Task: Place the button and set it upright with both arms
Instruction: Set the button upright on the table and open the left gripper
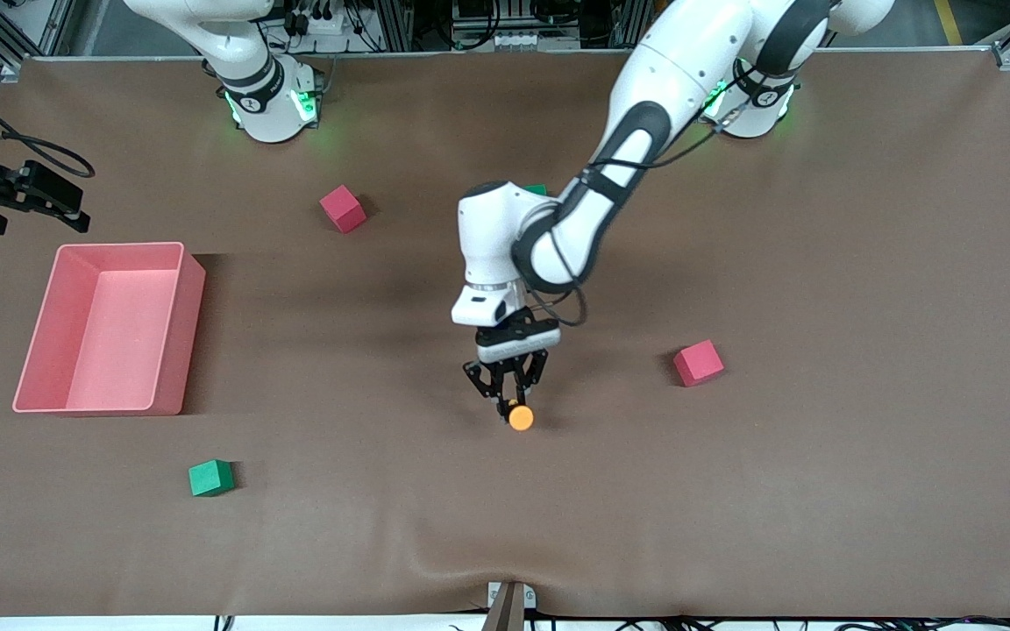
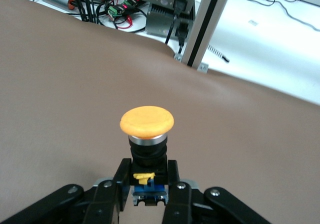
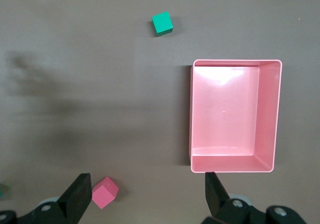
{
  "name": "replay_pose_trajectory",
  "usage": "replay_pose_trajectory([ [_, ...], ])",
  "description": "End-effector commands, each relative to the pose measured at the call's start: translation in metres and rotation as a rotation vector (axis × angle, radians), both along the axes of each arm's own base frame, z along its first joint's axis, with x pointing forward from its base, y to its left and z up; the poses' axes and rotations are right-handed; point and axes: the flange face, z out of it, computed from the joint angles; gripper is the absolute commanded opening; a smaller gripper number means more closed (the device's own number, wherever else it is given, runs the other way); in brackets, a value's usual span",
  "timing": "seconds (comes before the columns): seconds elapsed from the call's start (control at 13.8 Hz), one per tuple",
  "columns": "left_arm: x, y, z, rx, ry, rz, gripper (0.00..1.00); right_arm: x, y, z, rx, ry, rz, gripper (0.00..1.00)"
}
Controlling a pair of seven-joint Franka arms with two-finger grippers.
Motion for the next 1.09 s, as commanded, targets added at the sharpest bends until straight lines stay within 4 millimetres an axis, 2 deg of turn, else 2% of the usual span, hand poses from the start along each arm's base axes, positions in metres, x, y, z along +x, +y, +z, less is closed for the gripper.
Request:
replay_pose_trajectory([
  [0.0,-0.044,-0.025,-0.022,0.111,-0.040,0.000,0.00,0.002,-0.004,0.004,-0.016,0.000,0.003,1.00],
  [0.14,-0.072,-0.037,-0.045,0.179,-0.046,0.006,0.00,0.002,-0.004,0.004,-0.016,-0.003,0.003,1.00],
  [0.51,-0.113,-0.043,-0.087,0.327,-0.103,0.056,0.00,0.002,-0.006,0.004,-0.016,-0.003,0.000,1.00],
  [0.8,-0.135,-0.047,-0.107,0.385,-0.112,0.054,0.00,0.002,-0.006,0.004,-0.016,-0.003,0.000,1.00],
  [1.01,-0.143,-0.048,-0.121,0.407,-0.113,0.032,0.00,0.002,-0.005,0.004,-0.016,-0.003,0.002,1.00],
])
